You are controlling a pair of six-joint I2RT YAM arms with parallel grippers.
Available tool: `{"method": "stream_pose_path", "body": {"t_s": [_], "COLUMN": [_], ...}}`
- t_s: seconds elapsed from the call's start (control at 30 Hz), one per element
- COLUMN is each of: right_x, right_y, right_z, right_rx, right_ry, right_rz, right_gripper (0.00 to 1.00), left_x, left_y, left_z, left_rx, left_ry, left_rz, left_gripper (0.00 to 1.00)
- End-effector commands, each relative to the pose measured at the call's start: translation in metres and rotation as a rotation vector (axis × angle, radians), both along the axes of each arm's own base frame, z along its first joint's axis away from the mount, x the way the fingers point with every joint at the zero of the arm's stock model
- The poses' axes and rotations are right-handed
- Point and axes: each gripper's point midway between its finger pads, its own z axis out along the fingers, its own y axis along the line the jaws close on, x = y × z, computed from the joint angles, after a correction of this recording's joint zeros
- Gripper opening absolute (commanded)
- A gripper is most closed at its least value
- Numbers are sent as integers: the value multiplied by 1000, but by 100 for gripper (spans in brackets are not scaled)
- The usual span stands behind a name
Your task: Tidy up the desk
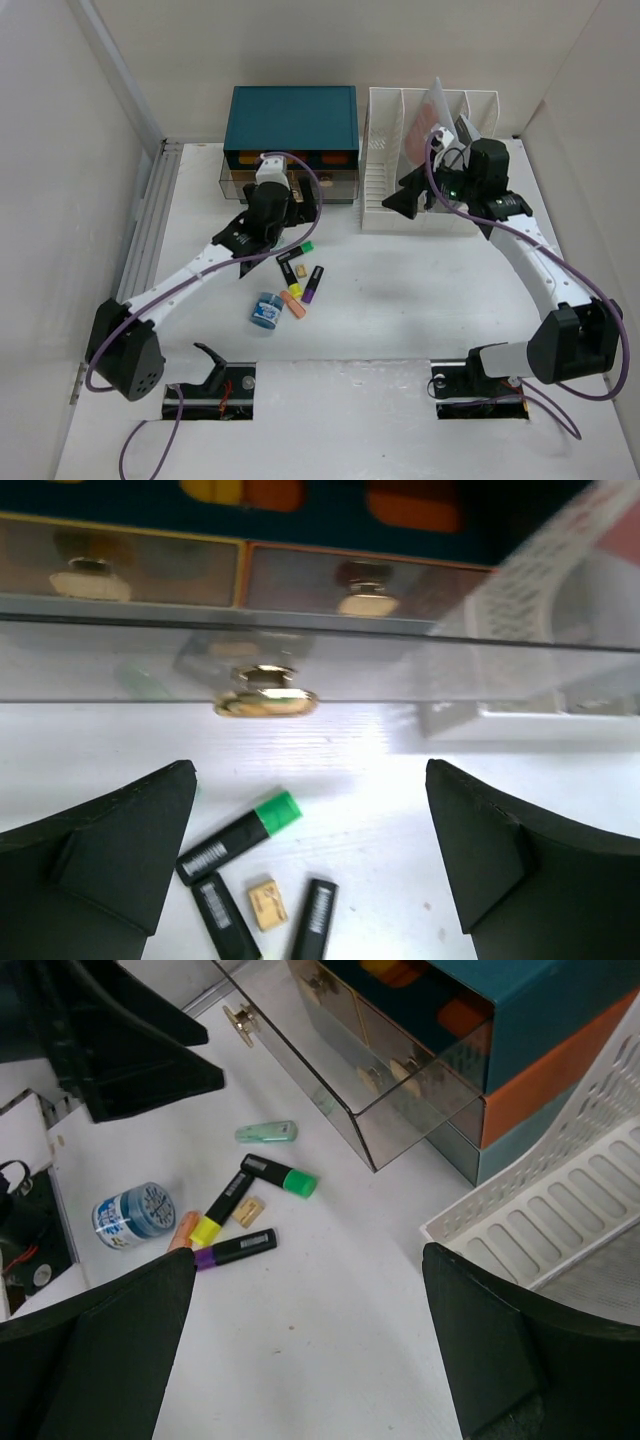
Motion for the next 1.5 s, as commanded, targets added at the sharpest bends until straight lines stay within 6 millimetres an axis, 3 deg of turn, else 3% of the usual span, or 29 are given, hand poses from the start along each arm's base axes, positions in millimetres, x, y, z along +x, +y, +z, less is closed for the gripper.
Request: {"method": "stream_pose_path", "body": {"t_s": [0.0,0.07,0.1,0.13,0.17,0.2,0.23,0.27,0.3,0.4,0.43,0.47,0.5,0.67,0.7,0.73,0.87,0.93,1.2,1.33,1.47], "right_x": [-8,-11,-18,-19,-26,-33,-39,-55,-63,-68,-80,-80,-80,-98,-99,-100,-121,-127,-145,-134,-147], "right_y": [5,14,18,22,38,47,56,77,87,112,126,135,142,182,190,198,228,241,257,264,280], "right_z": [12,9,8,15,8,3,-11,-13,-19,-52,-62,-64,-85,-115,-113,-126,-133,-124,-129,-123,-135], "right_rx": [-2,-67,-116,-178,-232,-274,-329,-362,-389,-481,-496,-510,-548,-591,-585,-600,-587,-552,-484,-438,-488], "right_ry": [-101,-153,-187,-313,-357,-396,-439,-493,-521,-548,-542,-539,-498,-447,-428,-398,-341,-314,-114,-67,-31], "right_rz": [87,117,132,151,164,189,224,267,297,338,380,389,416,507,502,510,547,536,568,451,335], "right_gripper": [100,100,98,97,95,94,94,92,92,92,92,92,92,93,97,100,100,100,97,87,86], "left_x": [-27,-41,-51,-56,-62,-70,-75,-83,-80,-88,-91,-92,-92,-102,-103,-106,-109,-110,-111,-115,-116], "left_y": [-10,-10,-8,-4,2,13,22,42,47,95,109,116,128,155,159,165,170,171,179,185,188], "left_z": [55,68,91,100,107,130,137,157,152,153,148,144,140,137,137,140,138,140,137,147,147], "left_rx": [-103,-128,-137,-131,-115,-128,-98,-108,-83,-50,-42,-34,-31,-45,-41,-44,-52,-59,-44,-98,-110], "left_ry": [-99,-113,-159,-177,-186,-251,-281,-343,-347,-402,-405,-404,-402,-410,-410,-418,-427,-433,-434,-476,-491], "left_rz": [-63,-103,-133,-138,-144,-135,-130,-78,-50,130,180,213,275,399,421,451,466,467,494,500,503], "left_gripper": [99,99,99,99,99,99,99,99,99,99,99,99,99,99,99,99,99,99,99,99,99]}}
